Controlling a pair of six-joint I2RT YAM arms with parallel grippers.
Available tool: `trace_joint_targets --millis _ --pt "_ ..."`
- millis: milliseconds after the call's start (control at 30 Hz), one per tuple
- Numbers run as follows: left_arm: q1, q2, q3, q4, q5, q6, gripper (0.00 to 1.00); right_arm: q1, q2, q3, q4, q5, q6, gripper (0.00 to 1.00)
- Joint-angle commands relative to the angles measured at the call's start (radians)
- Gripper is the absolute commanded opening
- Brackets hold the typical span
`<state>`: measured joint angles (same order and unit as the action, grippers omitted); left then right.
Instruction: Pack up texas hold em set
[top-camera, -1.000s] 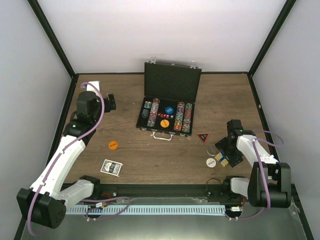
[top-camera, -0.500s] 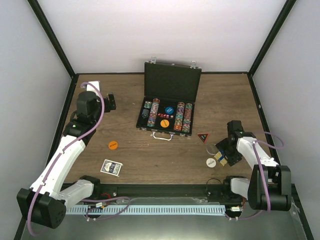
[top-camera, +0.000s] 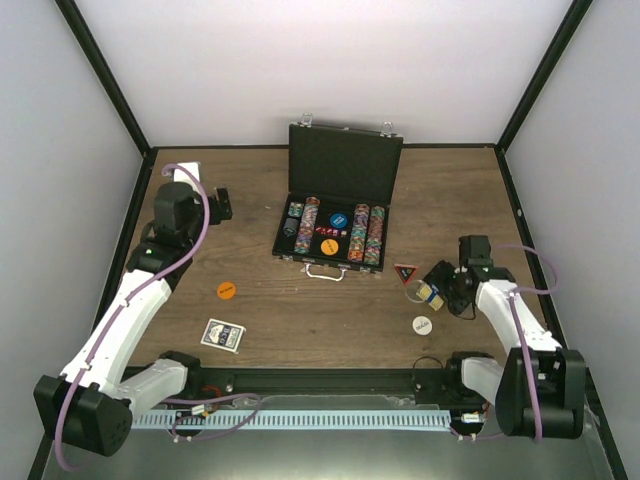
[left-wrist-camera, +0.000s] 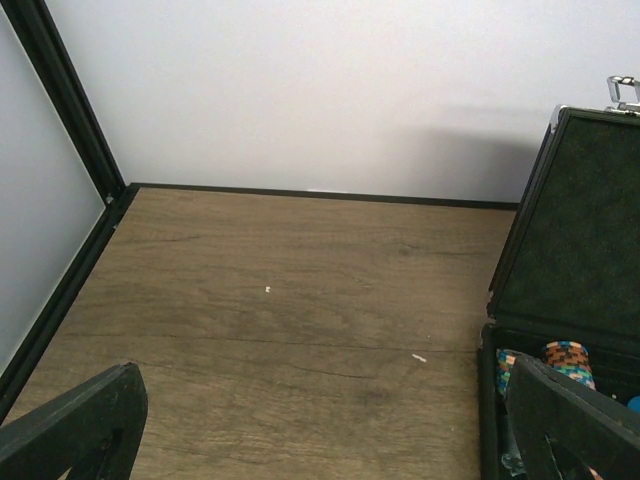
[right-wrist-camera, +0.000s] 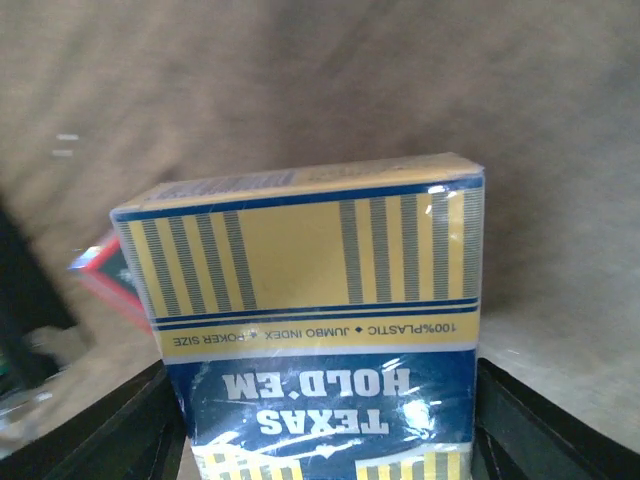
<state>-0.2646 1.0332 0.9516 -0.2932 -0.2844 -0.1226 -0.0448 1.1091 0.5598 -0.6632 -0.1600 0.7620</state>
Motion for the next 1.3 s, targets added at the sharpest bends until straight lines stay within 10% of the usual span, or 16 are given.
trace_joint_targets --millis 0,467,1100,1267 --pt "-0.005 0.015 0.009 0.003 -0.004 0.007 1.00 0.000 -0.085 0.006 0.150 -0.126 -0.087 0.68" --pt "-0.005 -0.038 -0.031 0.062 0.056 -0.043 1.00 0.455 -0.069 0.094 0.466 -0.057 -0.151 0.62" --pt "-0.048 0.105 -0.035 0.034 0.905 -0.383 0.98 1.017 0.121 0.216 0.766 0.113 -0.756 0.60" --pt "-0.134 0.142 -0.016 0.040 0.934 -0.404 0.94 1.056 0.137 0.217 0.803 0.106 -0.807 0.60"
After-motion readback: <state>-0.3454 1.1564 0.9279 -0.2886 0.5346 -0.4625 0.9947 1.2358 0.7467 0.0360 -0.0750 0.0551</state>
